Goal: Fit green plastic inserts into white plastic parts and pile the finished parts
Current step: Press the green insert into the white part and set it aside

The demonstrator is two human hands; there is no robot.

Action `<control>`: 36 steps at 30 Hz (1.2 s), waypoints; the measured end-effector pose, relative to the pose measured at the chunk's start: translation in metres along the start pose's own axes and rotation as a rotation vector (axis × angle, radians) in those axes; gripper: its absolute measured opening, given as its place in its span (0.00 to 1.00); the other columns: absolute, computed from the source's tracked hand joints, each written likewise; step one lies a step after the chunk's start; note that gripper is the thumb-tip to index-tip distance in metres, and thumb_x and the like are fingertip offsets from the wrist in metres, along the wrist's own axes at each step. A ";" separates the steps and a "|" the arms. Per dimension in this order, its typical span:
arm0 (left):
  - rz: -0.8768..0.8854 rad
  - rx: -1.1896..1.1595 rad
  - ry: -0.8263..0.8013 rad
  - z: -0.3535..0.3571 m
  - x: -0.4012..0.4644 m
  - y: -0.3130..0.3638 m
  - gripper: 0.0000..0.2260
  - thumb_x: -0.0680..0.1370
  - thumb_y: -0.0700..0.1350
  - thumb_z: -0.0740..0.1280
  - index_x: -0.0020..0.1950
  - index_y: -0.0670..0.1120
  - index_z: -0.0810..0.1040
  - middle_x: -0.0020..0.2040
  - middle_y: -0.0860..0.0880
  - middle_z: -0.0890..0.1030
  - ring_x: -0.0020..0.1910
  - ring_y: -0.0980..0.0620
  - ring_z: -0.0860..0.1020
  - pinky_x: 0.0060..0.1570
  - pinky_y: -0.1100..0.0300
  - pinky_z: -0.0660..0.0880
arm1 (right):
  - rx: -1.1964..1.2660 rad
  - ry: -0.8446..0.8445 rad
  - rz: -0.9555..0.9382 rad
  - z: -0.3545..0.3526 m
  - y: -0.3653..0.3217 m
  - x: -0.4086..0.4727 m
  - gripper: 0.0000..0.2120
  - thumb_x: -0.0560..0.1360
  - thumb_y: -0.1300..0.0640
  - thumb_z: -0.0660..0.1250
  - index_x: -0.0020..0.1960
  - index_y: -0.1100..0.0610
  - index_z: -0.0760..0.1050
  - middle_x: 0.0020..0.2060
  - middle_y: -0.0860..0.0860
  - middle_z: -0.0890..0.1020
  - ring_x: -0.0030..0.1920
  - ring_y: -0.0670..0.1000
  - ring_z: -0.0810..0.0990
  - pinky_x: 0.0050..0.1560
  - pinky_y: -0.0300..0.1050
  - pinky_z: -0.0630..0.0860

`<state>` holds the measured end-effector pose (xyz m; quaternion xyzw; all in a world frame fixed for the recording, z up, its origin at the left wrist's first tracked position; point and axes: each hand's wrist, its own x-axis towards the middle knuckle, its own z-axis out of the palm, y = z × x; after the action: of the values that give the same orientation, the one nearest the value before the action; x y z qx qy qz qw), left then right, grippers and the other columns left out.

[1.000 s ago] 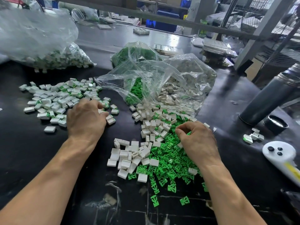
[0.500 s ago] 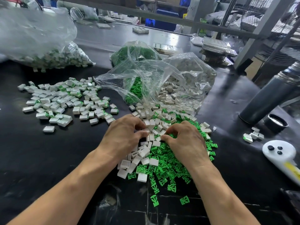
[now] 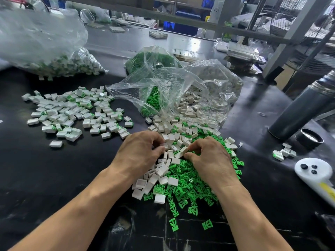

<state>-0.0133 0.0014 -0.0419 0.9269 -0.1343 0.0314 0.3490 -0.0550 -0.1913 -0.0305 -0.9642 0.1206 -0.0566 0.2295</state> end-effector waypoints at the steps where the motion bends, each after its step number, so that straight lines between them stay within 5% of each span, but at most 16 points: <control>1: -0.004 -0.006 0.001 -0.001 0.000 0.000 0.05 0.77 0.54 0.74 0.52 0.57 0.83 0.45 0.61 0.82 0.45 0.63 0.80 0.53 0.59 0.80 | -0.010 0.008 -0.005 0.001 0.000 -0.001 0.06 0.74 0.44 0.76 0.46 0.43 0.82 0.48 0.41 0.77 0.54 0.46 0.75 0.54 0.43 0.68; 11: -0.023 -0.139 0.072 -0.007 0.003 -0.001 0.08 0.79 0.47 0.73 0.57 0.56 0.81 0.43 0.61 0.79 0.39 0.66 0.78 0.39 0.74 0.71 | -0.017 0.031 0.005 -0.002 0.000 -0.001 0.06 0.76 0.44 0.74 0.47 0.44 0.79 0.48 0.43 0.77 0.54 0.48 0.76 0.59 0.46 0.74; 15: -0.003 -0.226 0.117 -0.008 0.003 0.000 0.07 0.80 0.46 0.72 0.57 0.54 0.82 0.45 0.59 0.79 0.38 0.68 0.77 0.37 0.74 0.73 | -0.036 0.003 0.052 -0.013 0.006 0.000 0.10 0.73 0.38 0.75 0.47 0.43 0.80 0.48 0.42 0.77 0.53 0.47 0.74 0.58 0.46 0.71; 20: -0.014 -0.396 0.112 -0.009 0.000 0.003 0.09 0.81 0.43 0.70 0.57 0.55 0.83 0.42 0.54 0.78 0.33 0.64 0.76 0.31 0.70 0.72 | -0.021 -0.042 0.047 -0.012 0.003 -0.002 0.08 0.76 0.43 0.74 0.43 0.46 0.80 0.46 0.42 0.79 0.50 0.48 0.79 0.59 0.50 0.78; 24: -0.021 -0.516 0.086 -0.008 -0.003 0.008 0.08 0.80 0.41 0.71 0.55 0.54 0.84 0.39 0.54 0.79 0.31 0.66 0.75 0.29 0.72 0.71 | 0.023 -0.003 0.020 -0.010 0.004 -0.001 0.10 0.78 0.43 0.71 0.43 0.47 0.77 0.42 0.43 0.78 0.44 0.45 0.78 0.50 0.47 0.74; 32: -0.070 -0.766 -0.023 -0.009 -0.003 0.016 0.07 0.78 0.40 0.74 0.52 0.50 0.84 0.46 0.50 0.87 0.45 0.55 0.85 0.46 0.64 0.80 | 0.562 0.162 -0.054 -0.002 0.004 -0.001 0.06 0.80 0.50 0.72 0.45 0.48 0.79 0.34 0.44 0.84 0.32 0.39 0.79 0.34 0.32 0.71; 36: -0.058 -0.793 -0.042 -0.006 -0.004 0.021 0.06 0.77 0.38 0.74 0.52 0.48 0.83 0.45 0.49 0.87 0.44 0.52 0.86 0.41 0.63 0.81 | 0.809 0.105 -0.084 0.003 0.001 -0.004 0.03 0.80 0.57 0.71 0.48 0.49 0.81 0.36 0.49 0.86 0.31 0.42 0.79 0.34 0.41 0.74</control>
<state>-0.0225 -0.0083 -0.0245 0.7242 -0.1172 -0.0517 0.6776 -0.0588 -0.1899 -0.0334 -0.7961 0.0607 -0.1578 0.5811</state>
